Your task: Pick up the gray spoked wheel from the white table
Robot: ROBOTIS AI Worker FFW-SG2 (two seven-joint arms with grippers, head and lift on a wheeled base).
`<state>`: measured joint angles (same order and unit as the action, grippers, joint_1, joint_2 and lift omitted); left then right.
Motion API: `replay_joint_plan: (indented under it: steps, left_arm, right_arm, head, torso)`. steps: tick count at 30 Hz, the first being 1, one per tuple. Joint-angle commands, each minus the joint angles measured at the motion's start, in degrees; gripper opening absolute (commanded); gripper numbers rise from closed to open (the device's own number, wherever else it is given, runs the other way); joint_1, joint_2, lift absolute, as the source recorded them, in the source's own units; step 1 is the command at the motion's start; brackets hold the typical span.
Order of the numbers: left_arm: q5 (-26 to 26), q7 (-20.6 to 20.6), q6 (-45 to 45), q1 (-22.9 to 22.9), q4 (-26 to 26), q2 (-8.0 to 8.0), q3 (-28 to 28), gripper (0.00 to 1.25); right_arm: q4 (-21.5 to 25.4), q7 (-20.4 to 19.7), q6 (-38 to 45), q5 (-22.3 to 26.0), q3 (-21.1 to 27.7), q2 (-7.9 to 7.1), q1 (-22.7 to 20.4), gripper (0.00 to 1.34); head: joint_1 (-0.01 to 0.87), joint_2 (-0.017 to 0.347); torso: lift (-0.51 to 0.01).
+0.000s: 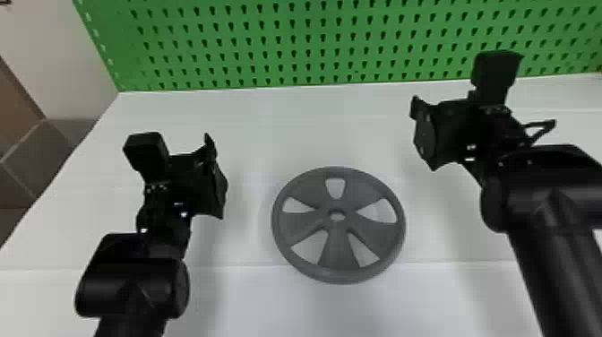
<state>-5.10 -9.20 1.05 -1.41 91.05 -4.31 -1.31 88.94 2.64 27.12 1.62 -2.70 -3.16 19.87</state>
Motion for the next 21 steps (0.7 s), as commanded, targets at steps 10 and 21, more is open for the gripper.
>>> replay_joint_plan:
  steps: [10,21]
  left_arm:
    - [0.09,-0.03,0.00,-0.26,0.00,0.00,0.61,1.06]
    - [0.17,0.06,0.00,-0.18,0.09,0.00,0.52,1.06]
  right_arm:
    - [-0.79,-0.09,22.36,1.46,-1.69,-1.23,11.42,1.22]
    - [-5.09,-0.35,36.43,5.06,-2.92,-2.11,19.95,1.22]
  head:
    - [0.779,0.118]
    - [0.779,0.118]
  torso:
    - [-0.087]
    - [-0.087]
